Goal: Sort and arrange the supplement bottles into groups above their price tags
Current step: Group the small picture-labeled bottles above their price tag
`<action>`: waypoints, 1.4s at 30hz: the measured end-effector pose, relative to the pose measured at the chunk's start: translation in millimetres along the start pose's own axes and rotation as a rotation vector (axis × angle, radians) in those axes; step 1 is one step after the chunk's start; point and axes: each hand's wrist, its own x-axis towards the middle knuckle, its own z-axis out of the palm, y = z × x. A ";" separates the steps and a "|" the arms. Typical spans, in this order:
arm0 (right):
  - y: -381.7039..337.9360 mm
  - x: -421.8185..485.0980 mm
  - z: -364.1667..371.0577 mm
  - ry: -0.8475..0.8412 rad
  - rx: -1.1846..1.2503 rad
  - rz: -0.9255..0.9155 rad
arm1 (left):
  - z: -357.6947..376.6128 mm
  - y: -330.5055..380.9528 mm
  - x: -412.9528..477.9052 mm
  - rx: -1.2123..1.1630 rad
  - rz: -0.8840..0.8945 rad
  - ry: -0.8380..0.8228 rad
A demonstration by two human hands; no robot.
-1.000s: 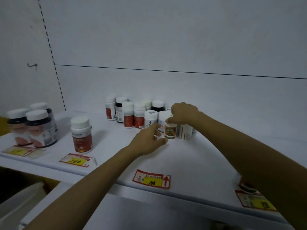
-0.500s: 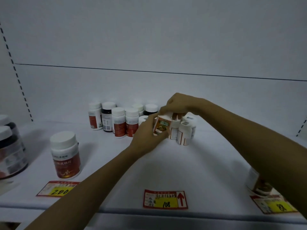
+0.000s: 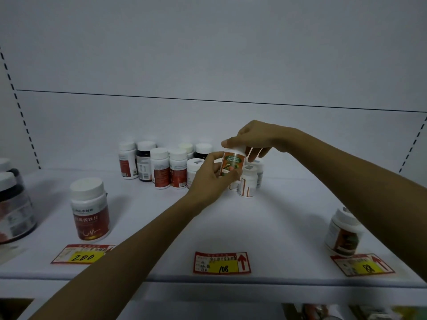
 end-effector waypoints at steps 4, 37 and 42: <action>15.3 -18.3 -10.5 0.000 0.066 0.008 | 18.8 13.0 -3.8 -0.052 -0.001 -0.009; 228.9 -164.4 -60.8 -0.138 0.183 0.054 | 198.6 59.1 -81.5 0.758 0.364 -0.121; 225.4 -166.6 -43.9 -0.190 0.205 -0.011 | 197.8 51.3 -82.7 0.837 0.353 -0.075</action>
